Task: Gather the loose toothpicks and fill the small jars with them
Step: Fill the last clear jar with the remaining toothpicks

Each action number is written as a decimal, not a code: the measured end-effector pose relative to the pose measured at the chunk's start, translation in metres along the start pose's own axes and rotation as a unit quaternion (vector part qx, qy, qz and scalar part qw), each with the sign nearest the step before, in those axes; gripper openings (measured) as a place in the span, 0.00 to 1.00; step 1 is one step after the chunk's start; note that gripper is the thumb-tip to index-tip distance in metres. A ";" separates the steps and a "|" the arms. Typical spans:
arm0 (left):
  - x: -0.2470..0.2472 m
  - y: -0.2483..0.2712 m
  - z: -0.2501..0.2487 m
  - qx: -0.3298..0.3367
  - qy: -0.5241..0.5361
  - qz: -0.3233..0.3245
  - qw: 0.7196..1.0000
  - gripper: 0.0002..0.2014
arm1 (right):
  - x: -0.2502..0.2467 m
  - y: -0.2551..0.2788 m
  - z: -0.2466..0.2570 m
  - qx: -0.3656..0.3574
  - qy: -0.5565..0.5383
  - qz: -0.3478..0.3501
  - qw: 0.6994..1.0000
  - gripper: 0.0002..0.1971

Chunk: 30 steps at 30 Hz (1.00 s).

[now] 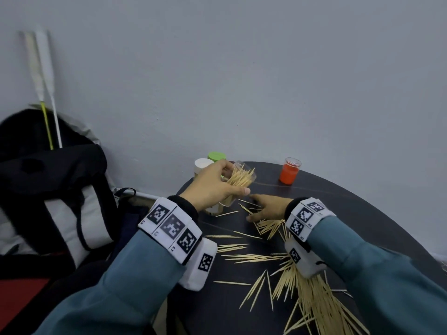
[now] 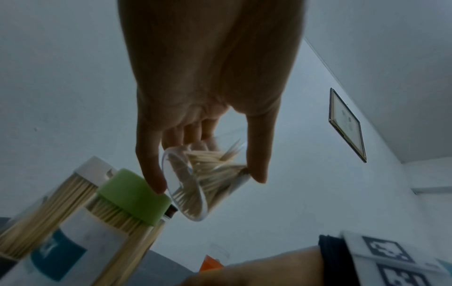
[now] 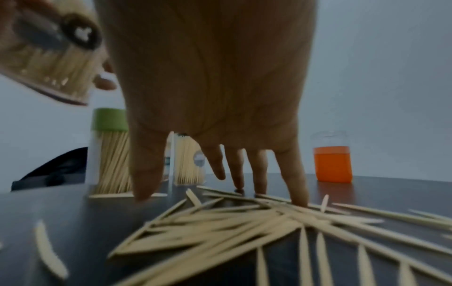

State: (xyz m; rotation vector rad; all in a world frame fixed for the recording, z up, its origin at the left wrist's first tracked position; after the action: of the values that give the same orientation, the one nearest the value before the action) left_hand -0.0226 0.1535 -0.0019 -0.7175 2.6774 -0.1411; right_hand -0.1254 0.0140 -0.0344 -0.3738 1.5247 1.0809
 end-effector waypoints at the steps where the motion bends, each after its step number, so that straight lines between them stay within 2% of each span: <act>1: -0.002 0.000 0.001 0.000 -0.002 -0.001 1.000 0.22 | 0.001 -0.005 0.002 0.002 0.037 -0.003 0.999 0.39; 3: -0.005 -0.001 0.003 0.001 -0.010 -0.003 1.000 0.22 | 0.000 -0.012 0.005 -0.007 0.093 -0.025 0.995 0.36; 7: -0.008 -0.002 0.005 0.005 -0.019 -0.004 1.000 0.21 | -0.004 -0.012 0.008 -0.063 0.106 -0.069 0.990 0.25; 11: -0.007 -0.001 0.004 0.008 -0.030 -0.006 1.000 0.21 | -0.002 -0.005 0.003 -0.108 0.089 -0.078 0.987 0.13; 14: -0.005 -0.001 0.002 0.010 -0.026 -0.005 1.000 0.20 | -0.001 0.003 -0.005 -0.124 0.082 -0.065 0.987 0.10; 19: -0.002 0.001 0.001 0.009 -0.014 0.008 1.000 0.20 | 0.001 0.022 -0.021 -0.125 0.085 -0.046 0.987 0.10; 23: 0.002 0.001 -0.001 0.010 -0.017 0.017 1.000 0.19 | 0.005 0.041 -0.031 -0.112 0.072 -0.037 0.990 0.17; 30: 0.010 0.001 0.000 0.012 -0.032 0.027 0.999 0.20 | 0.020 0.071 -0.043 -0.102 0.088 0.023 0.991 0.29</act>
State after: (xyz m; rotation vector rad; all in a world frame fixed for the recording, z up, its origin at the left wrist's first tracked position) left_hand -0.0310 0.1489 -0.0054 -0.6325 2.6276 -0.1329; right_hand -0.2097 0.0236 -0.0271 -0.5913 1.5881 1.2715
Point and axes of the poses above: each hand's wrist, its own y-axis away from the middle knuckle, its own x-axis out of the palm, z = x × y, the point moved 2 cm from there along -y, towards the middle knuckle, and after that the axes turned 1 degree about y, right-handed, at the moved point
